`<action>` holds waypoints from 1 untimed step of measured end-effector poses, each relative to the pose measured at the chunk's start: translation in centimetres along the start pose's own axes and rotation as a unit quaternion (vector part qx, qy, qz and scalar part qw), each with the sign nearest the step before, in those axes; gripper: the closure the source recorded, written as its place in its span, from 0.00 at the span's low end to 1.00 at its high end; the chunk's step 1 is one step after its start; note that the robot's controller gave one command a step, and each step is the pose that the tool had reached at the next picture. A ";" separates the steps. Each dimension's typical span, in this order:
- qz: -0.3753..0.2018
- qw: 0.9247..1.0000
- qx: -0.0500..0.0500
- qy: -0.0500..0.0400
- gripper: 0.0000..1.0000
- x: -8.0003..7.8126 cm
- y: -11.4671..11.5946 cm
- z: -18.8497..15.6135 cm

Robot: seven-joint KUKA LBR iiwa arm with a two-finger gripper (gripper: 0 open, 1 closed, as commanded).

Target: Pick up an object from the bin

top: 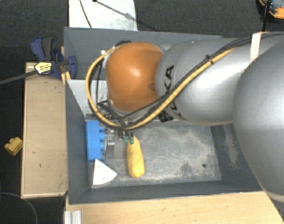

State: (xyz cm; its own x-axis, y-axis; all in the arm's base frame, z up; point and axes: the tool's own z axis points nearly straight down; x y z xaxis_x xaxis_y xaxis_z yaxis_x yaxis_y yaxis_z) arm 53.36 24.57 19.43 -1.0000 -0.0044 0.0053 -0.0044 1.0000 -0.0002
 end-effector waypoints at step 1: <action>0.003 1.000 -0.001 -0.004 0.00 -0.2 -0.1 -0.5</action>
Offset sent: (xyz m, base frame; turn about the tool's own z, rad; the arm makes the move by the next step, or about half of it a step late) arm 0.0132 -0.0597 -0.1243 -0.3128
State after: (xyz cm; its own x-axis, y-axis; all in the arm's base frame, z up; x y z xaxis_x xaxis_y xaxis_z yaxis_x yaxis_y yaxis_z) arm 53.56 24.43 19.93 -1.0000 0.0021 -0.0020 0.0021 1.0000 0.0021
